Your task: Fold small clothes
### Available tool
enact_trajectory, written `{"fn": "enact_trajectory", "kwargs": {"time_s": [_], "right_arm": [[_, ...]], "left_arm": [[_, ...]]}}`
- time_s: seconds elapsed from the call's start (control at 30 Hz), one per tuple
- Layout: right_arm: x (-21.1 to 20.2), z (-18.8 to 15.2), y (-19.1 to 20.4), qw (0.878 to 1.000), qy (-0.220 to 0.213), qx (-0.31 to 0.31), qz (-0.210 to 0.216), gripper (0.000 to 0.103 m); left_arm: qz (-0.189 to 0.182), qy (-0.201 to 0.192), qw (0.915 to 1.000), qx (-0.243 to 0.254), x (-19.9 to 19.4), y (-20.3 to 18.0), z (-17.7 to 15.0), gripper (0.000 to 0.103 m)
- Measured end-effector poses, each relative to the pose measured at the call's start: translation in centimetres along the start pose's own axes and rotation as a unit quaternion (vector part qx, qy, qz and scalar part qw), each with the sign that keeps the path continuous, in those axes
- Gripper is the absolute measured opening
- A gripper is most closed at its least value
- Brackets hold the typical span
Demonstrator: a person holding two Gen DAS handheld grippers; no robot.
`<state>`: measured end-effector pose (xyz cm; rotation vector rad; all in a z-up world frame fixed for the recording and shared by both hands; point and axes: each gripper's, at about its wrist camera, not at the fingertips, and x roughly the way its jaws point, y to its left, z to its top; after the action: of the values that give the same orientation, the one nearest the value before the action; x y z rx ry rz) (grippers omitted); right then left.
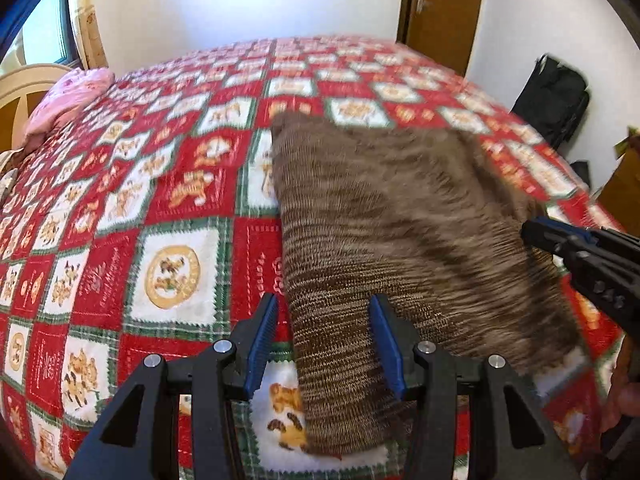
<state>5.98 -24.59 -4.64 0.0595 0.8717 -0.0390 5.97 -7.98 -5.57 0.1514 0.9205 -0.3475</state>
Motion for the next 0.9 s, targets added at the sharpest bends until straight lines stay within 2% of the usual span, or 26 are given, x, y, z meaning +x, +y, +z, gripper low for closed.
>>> {"fn": "enact_trajectory", "kwargs": {"time_s": [0.03, 0.2, 0.27, 0.33, 0.37, 0.4, 0.47, 0.63, 0.9], "right_arm": [[1.3, -0.2, -0.5, 1.000, 0.023, 0.017, -0.003, 0.017], [1.9, -0.1, -3.2, 0.995, 0.015, 0.094, 0.037, 0.017], [1.5, -0.2, -3.1, 0.995, 0.014, 0.095, 0.038, 0.018], [0.5, -0.5, -2.9, 0.994, 0.007, 0.099, 0.044, 0.024], [-0.4, -0.8, -2.9, 0.993, -0.002, 0.109, 0.050, 0.037], [-1.0, -0.9, -2.8, 0.992, -0.009, 0.115, 0.055, 0.055], [-2.9, -1.5, -2.2, 0.990, -0.034, 0.123, 0.058, 0.070], [-5.9, -2.8, -1.4, 0.988, -0.068, 0.131, 0.035, 0.070], [-8.0, -5.0, -0.4, 0.988, -0.067, 0.136, -0.011, 0.071]], "left_arm": [[0.009, 0.009, 0.9999, -0.001, 0.5, -0.1, -0.1, 0.050], [0.056, -0.001, 0.9982, 0.020, 0.8, -0.8, -0.2, 0.071], [0.073, -0.001, 0.9967, 0.036, 0.7, -1.1, -0.2, 0.072], [0.082, 0.001, 0.9958, 0.041, 0.3, -1.2, -0.2, 0.072], [0.089, 0.004, 0.9952, 0.042, 0.2, -1.3, -0.2, 0.072], [0.097, 0.009, 0.9943, 0.043, 0.1, -1.3, -0.3, 0.072], [0.104, 0.014, 0.9933, 0.049, -0.3, -1.6, -0.4, 0.072], [0.087, 0.002, 0.9959, 0.027, -2.2, -1.2, -1.4, 0.072], [0.084, -0.027, 0.9956, 0.030, -5.0, -1.1, -3.1, 0.072]]}}
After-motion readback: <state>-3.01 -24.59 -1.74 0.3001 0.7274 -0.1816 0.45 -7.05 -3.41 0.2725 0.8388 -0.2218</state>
